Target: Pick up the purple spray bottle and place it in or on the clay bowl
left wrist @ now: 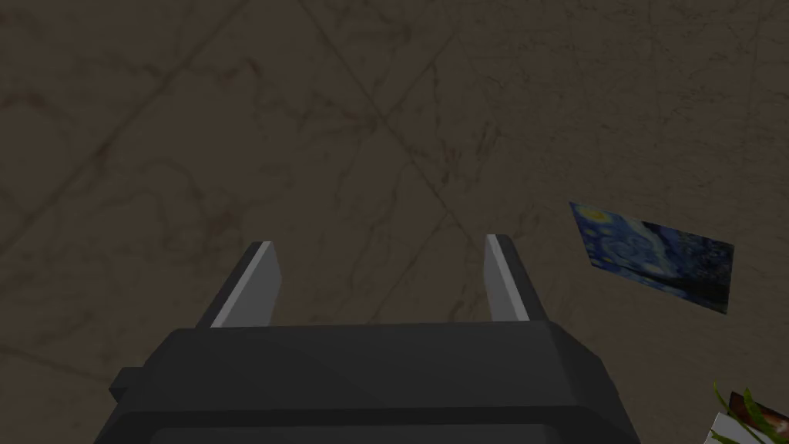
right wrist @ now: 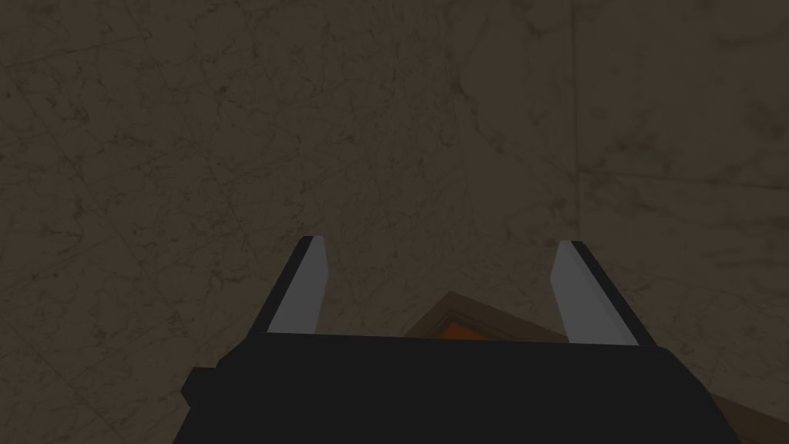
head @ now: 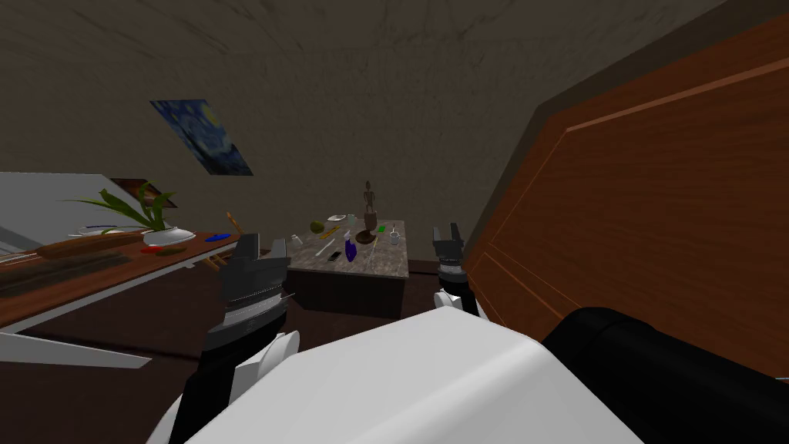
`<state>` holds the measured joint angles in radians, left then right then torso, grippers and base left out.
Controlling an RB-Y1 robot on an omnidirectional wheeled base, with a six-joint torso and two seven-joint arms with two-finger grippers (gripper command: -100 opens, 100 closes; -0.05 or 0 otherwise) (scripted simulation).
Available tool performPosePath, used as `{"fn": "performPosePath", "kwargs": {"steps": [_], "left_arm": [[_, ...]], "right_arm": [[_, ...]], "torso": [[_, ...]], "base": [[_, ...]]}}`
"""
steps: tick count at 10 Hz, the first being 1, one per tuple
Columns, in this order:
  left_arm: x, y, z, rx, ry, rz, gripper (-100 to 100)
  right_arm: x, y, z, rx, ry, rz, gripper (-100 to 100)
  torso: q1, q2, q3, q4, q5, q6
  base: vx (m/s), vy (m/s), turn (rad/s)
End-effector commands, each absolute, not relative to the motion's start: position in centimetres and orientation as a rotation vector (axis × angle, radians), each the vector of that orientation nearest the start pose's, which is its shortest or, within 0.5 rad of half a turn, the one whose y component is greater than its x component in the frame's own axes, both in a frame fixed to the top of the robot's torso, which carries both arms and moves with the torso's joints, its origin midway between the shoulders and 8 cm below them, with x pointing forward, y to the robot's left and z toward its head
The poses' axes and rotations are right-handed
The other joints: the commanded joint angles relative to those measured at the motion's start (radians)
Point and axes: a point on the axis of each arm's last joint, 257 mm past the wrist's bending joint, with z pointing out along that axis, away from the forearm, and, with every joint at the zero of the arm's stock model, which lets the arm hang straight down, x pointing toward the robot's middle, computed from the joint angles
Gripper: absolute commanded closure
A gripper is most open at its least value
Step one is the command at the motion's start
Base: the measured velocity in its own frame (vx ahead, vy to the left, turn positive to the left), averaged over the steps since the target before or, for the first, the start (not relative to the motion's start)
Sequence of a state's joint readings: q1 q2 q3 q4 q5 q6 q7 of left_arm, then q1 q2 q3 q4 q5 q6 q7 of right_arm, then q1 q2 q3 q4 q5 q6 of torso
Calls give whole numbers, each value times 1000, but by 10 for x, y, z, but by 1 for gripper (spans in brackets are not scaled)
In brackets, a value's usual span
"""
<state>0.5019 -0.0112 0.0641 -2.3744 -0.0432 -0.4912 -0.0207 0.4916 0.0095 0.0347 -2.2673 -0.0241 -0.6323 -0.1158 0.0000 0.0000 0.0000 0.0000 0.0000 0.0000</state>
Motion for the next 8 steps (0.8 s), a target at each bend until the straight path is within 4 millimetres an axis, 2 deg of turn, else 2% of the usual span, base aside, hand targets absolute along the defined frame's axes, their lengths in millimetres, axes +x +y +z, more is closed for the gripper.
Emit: {"fn": "performPosePath", "kwargs": {"steps": [1, 5, 8], "left_arm": [[324, 288, 61, -535, 608, -1194, -100], [335, 288, 43, -483, 735, -1108, -100], [345, 299, 22, -456, 839, -998, -100]], "right_arm": [[324, -268, 45, 618, 470, 1490, 0], [324, -268, 45, 618, 470, 1490, 0], [324, -268, 45, 618, 470, 1490, 0]], "torso": [[0, 0, 0, 0, 0, 0], [0, 1, 1, 0, 0, 0], [-1, 2, 1, 0, 0, 0]], "base": [[-4, -3, -43], [-16, -9, -86], [-28, -16, -152]]}}
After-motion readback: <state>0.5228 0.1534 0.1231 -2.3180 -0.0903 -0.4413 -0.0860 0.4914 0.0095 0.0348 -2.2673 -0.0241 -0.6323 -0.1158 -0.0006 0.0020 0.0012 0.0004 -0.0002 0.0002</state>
